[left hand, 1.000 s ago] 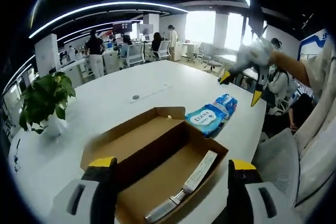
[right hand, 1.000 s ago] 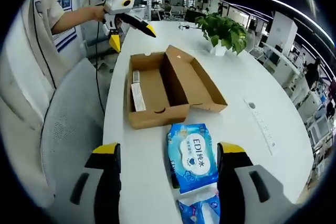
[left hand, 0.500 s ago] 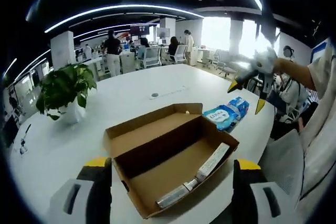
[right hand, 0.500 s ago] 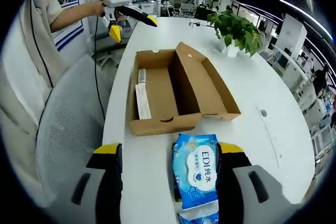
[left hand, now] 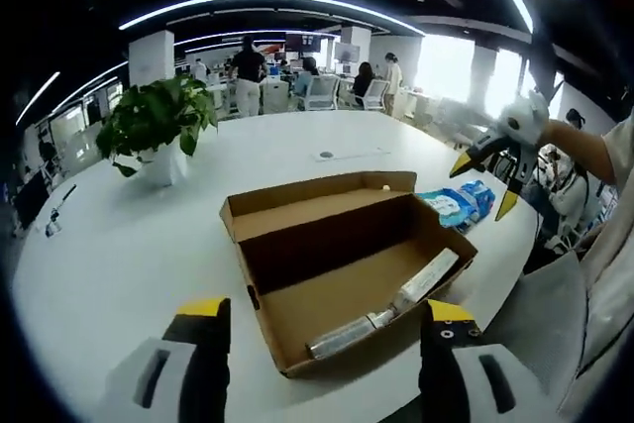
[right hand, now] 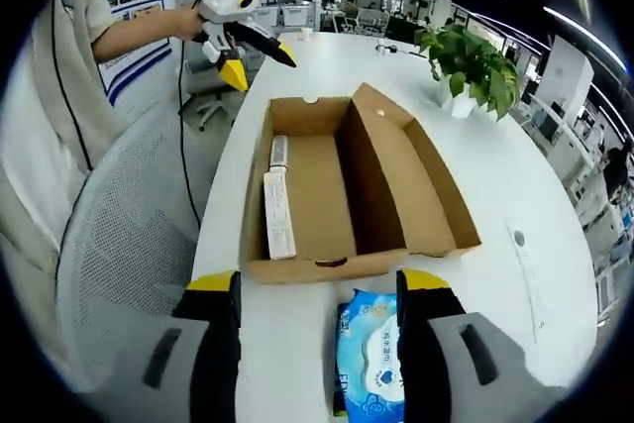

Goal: Operate the shoe box by opening the lid, removing the specified soft item, and placing it in the target area until the item is outside and the box remains undamaged.

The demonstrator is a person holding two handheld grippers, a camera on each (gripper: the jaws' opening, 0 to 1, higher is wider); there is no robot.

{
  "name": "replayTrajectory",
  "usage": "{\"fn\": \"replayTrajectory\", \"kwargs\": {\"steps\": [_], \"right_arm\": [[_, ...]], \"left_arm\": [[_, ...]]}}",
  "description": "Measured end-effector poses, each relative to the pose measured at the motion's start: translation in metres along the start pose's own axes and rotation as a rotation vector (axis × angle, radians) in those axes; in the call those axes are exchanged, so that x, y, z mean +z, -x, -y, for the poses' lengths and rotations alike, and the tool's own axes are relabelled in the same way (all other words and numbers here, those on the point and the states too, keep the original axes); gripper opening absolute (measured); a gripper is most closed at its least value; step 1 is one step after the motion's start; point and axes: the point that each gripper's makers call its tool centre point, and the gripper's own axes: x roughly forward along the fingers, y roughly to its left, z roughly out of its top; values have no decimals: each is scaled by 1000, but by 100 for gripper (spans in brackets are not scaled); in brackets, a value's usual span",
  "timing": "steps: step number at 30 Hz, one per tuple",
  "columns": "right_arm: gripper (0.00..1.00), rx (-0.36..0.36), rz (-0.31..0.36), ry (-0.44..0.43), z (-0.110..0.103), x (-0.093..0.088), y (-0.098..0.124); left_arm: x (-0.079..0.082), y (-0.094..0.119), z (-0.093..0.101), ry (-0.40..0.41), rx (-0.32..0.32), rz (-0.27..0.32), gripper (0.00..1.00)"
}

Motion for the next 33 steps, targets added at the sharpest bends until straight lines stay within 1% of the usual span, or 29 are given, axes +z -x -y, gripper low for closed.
{"fn": "replayTrajectory", "kwargs": {"steps": [1,5,7,9,13,17,18,24,27,29,30,31,33], "right_arm": [[57,2,0,2,-1,1,-3],[52,-3,1,11,-1,3,-13],[52,-2,3,8,-1,5,-17],[50,0,-3,21,-2,5,-22],[47,22,-13,36,-7,7,-33],[43,37,-34,56,-9,5,-43],[43,40,-38,60,-9,5,-47],[41,53,-60,67,-10,4,-63],[40,71,-63,59,-12,5,-68],[39,82,-69,64,-14,5,-72],[38,87,-72,66,-15,5,-74],[38,95,-75,66,-16,6,-76],[37,105,-81,66,-17,5,-80]], "left_arm": [[-3,0,-4,22,21,4,75],[-16,-1,-12,83,52,1,65],[-20,-2,-13,82,64,-1,59],[-28,-4,-19,102,98,-20,52],[-34,-10,-22,158,107,-14,47],[-40,-14,-28,189,138,-32,34],[-43,-15,-30,217,147,-35,33],[-51,-17,-39,243,182,-59,26],[-57,-18,-43,299,197,-66,25],[-63,-19,-46,330,210,-84,21],[-65,-20,-50,336,212,-81,20],[-63,-21,-50,372,208,-63,19],[-64,-22,-49,386,204,-60,17]]}}
